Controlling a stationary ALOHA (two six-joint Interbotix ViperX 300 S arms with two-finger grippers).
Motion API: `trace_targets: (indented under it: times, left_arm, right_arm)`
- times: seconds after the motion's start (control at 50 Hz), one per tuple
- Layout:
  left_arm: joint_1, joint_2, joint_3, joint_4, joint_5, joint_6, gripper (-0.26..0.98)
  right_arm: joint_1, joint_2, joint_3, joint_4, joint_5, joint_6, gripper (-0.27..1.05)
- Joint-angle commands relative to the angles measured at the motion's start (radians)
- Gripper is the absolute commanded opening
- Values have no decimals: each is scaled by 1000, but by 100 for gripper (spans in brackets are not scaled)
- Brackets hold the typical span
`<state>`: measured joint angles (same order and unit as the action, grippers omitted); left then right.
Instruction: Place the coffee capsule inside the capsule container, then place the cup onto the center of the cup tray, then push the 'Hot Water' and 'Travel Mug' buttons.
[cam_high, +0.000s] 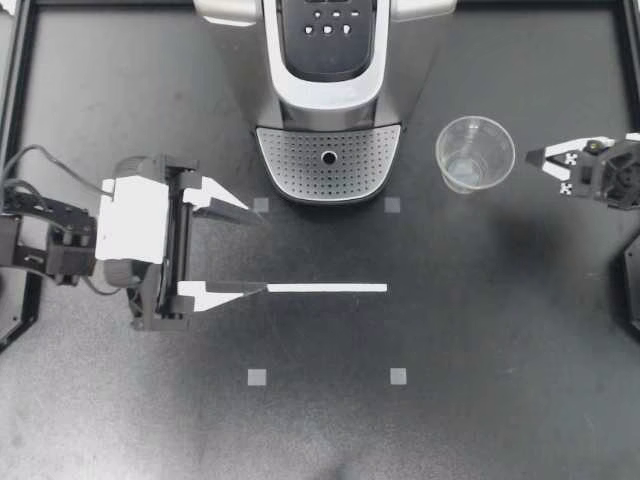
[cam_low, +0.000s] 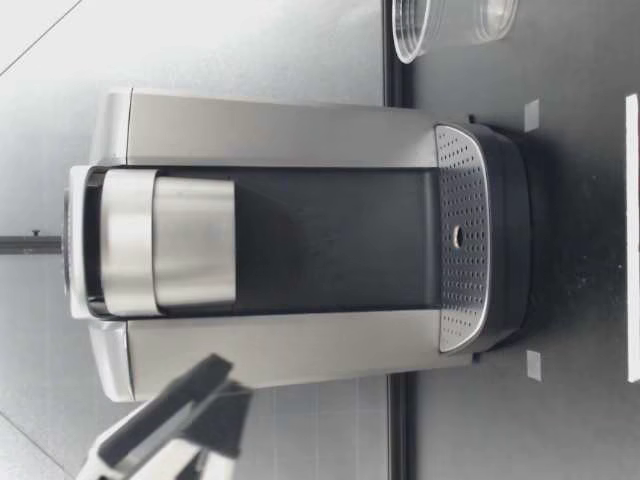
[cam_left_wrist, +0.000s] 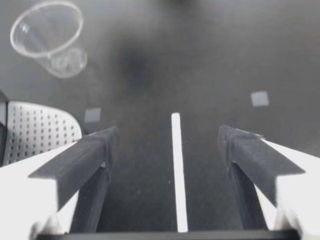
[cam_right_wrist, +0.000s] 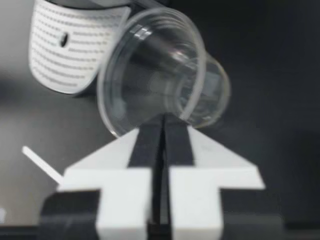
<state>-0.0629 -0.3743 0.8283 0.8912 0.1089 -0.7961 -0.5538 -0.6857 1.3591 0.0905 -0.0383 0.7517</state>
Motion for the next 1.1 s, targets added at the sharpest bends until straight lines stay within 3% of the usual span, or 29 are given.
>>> trace_targets:
  times: [0.0,0.32,1.08]
  left_arm:
    - [8,-2,-12,0,-6,0,69]
    - [12,3,-12,2,-6,2,69]
    - [15,5,-5,0,-6,0,69]
  right_arm:
    - [-20,21,-14,0,-18,-2,20]
    - [-23,72,-38,-2,-34,0,54]
    - [-23,252,-109,-15,-32,-9,49]
